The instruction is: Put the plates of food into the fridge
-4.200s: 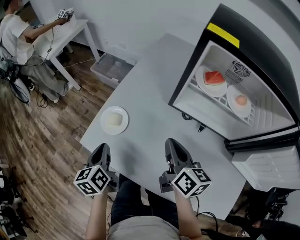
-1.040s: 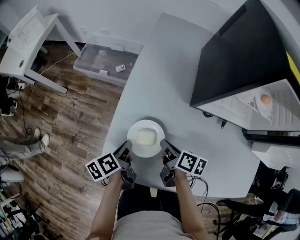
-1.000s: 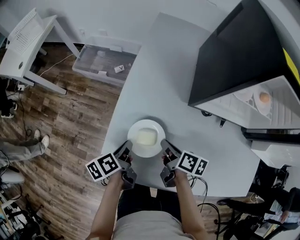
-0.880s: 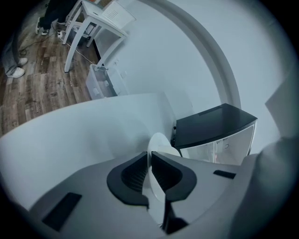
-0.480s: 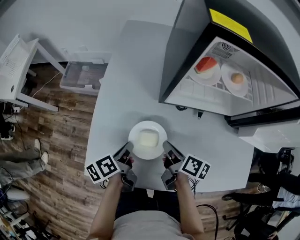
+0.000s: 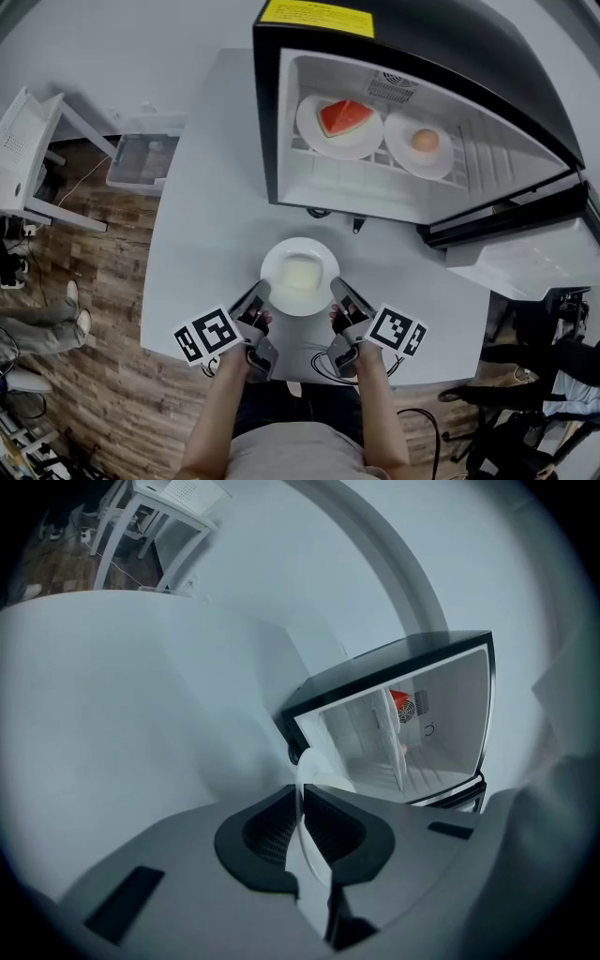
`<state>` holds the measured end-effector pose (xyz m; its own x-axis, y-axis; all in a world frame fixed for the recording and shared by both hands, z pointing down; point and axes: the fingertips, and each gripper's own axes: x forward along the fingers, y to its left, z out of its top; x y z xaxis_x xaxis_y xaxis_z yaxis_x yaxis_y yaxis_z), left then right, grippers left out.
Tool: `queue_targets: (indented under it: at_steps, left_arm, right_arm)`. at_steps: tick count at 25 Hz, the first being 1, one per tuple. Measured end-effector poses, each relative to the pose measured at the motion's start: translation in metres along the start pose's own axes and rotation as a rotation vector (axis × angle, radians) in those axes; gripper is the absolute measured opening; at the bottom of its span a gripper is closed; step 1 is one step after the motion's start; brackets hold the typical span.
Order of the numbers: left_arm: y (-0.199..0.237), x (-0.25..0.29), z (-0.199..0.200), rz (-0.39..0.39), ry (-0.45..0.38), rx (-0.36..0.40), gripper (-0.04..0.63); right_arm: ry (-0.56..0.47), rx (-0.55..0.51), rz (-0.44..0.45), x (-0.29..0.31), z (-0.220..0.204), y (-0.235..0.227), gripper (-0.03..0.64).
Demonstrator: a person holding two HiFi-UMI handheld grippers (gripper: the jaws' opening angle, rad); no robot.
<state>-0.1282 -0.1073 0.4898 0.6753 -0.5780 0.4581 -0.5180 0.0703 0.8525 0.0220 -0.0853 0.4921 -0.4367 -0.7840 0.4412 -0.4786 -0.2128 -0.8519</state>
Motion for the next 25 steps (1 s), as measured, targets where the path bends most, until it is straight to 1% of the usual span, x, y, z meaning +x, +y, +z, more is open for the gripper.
queue_targets:
  at_steps: [6,9,16,25]
  left_arm:
    - [-0.026,0.029,-0.02,-0.022,0.005,0.014,0.032]
    - [-0.037,0.045,-0.022,-0.024,-0.011,0.019,0.031]
    - [-0.054,0.084,-0.018,-0.022,-0.031,0.052,0.031]
    - [-0.062,0.124,-0.01,-0.017,-0.057,0.059,0.031]
  right_arm:
    - [-0.045,0.011,0.002,-0.021,0.034,-0.018,0.034]
    - [-0.069,0.005,-0.008,-0.024,0.051,-0.026,0.035]
    - [-0.095,-0.008,-0.014,-0.017,0.09,-0.04,0.035]
    - [-0.107,-0.024,-0.02,0.0,0.125,-0.055,0.035]
